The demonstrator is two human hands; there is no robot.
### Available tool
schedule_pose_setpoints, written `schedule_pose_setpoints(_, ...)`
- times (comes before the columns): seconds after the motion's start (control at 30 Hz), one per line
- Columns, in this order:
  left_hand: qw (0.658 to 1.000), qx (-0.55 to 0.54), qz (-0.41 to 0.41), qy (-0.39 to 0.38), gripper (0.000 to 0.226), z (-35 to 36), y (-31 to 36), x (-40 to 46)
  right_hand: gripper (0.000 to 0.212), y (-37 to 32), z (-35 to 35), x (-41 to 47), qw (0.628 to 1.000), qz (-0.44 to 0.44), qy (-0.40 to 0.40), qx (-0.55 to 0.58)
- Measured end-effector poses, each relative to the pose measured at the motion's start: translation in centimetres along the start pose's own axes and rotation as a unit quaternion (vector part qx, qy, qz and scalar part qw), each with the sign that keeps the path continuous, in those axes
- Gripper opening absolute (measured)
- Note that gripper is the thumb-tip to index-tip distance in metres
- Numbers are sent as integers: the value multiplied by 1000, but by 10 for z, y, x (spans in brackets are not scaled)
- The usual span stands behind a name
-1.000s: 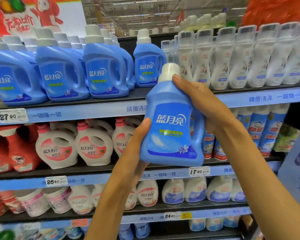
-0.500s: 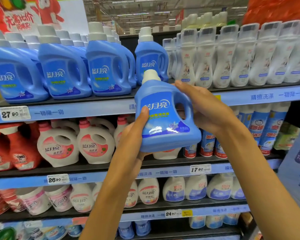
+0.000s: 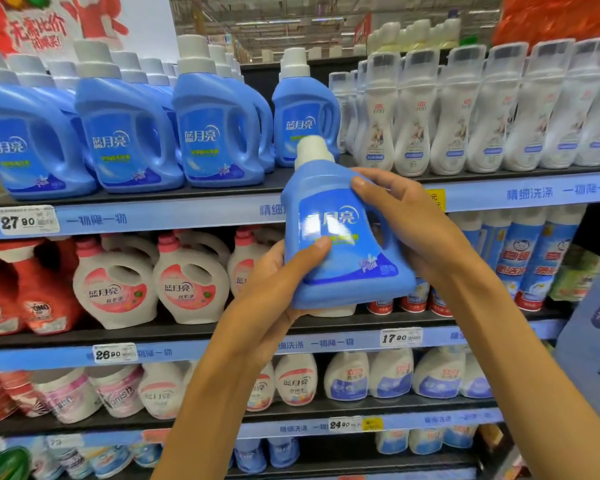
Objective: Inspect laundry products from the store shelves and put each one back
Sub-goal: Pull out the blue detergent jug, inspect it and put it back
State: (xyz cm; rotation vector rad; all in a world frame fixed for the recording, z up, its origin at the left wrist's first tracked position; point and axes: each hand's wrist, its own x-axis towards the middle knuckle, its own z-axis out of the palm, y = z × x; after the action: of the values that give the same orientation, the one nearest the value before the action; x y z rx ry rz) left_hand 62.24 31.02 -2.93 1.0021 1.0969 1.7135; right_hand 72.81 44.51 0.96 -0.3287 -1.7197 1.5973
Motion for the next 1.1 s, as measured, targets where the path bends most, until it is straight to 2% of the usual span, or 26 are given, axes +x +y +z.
schedule_pose_setpoints(0.1, 997, 45, 56, 28, 53, -2, -9, 7, 33, -2, 1, -4, 996, -81, -29, 21)
schedule_pose_setpoints(0.17, 988, 102, 106, 41, 45, -4, -11, 11, 44, -1, -2, -6, 992, -112, -45, 29)
schedule_pose_setpoints(0.3, 968, 174, 179, 18, 47, -11, -9, 14, 40, 0, -8, -9, 989, -134, -64, 15)
schedule_pose_setpoints(0.43, 953, 218, 209, 12, 52, -17, -8, 21, 36, -2, -8, -8, 983, -168, -72, -3)
schedule_pose_setpoints(0.57, 943, 219, 244, 47, 56, -16, 0, 38, 37, -10, -4, 4, 979, -203, -29, -1)
schedule_pose_setpoints(0.73, 916, 244, 305, 93, 46, -14, 29, 65, 39, -31, 4, 37, 971, -237, 2, -18)
schedule_pose_setpoints(0.97, 906, 245, 310, 150, 49, -25, 43, 104, 43, -36, 6, 83, 958, -263, 26, -115)
schedule_pose_setpoints(1.1, 905, 247, 306, 160, 46, -30, 39, 115, 43, -30, 6, 95, 955, -266, 40, -126)
